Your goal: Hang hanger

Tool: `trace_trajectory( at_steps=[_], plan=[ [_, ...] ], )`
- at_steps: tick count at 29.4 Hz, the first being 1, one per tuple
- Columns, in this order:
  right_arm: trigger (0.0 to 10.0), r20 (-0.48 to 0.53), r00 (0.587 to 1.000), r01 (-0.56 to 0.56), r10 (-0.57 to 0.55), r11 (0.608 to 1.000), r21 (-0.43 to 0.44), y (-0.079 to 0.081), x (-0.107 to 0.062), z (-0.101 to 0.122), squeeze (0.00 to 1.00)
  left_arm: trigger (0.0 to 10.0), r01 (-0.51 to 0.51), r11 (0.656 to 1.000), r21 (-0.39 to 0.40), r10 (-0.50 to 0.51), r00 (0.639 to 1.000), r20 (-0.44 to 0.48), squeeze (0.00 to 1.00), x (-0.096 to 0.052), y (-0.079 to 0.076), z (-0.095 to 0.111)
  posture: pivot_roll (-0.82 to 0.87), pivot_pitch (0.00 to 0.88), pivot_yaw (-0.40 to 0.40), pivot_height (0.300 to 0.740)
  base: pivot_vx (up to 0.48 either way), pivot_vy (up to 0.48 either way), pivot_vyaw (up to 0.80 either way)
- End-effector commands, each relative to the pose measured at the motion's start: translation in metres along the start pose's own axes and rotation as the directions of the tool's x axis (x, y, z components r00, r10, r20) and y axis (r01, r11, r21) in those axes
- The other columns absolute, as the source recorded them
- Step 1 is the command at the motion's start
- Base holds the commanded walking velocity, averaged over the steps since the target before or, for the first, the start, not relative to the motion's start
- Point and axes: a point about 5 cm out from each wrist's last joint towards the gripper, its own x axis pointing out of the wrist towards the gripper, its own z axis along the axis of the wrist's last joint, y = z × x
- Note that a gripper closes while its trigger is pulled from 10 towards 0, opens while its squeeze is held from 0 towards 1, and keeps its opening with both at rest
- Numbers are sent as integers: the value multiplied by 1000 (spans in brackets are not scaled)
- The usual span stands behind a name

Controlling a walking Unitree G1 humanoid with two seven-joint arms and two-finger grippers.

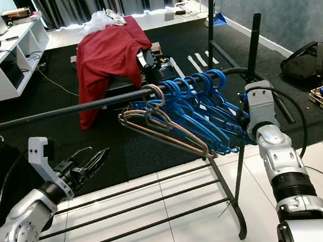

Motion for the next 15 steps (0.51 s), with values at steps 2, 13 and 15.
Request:
trace_trajectory(
  at_steps=[2,13,15],
  plan=[
    [10000,-39,999,-13,12,1000,-11,1,0,-6,0,10000,-7,1000,8,7,1000,-9,0,-1,4,1,-30,7,32,740,0,0,0],
    [10000,-68,995,-77,77,997,5,8,0,-8,0,10000,-7,1000,8,7,1000,-10,0,-1,4,1,-31,3,30,740,0,0,0],
    [10000,-62,994,-91,91,996,13,10,0,-7,0,10000,-6,1000,7,6,1000,-10,0,-1,4,1,-31,0,28,740,0,0,0]
  ],
)
